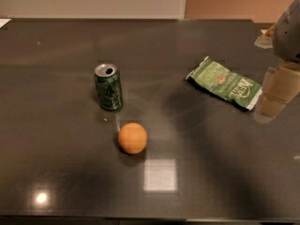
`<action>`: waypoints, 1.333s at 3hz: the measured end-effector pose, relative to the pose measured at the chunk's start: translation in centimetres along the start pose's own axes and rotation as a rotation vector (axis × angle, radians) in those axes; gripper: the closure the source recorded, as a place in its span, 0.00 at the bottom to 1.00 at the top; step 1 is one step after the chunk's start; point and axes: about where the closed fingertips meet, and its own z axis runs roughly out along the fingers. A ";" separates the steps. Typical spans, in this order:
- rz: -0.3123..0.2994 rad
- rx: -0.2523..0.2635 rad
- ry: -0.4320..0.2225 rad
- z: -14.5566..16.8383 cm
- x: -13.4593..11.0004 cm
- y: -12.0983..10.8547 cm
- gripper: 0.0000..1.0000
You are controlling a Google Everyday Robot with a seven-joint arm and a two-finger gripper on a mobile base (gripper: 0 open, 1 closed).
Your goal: Move green jalapeno chip bag near green can
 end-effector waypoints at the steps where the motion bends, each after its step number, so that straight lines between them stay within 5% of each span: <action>1: 0.048 -0.026 -0.024 1.6 -0.6 -2.4 0.00; 4: 0.227 -0.085 -0.060 9.2 0.4 -9.8 0.00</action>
Offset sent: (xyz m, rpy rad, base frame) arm 0.0965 -0.0043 -0.0449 0.1323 0.1004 -0.1387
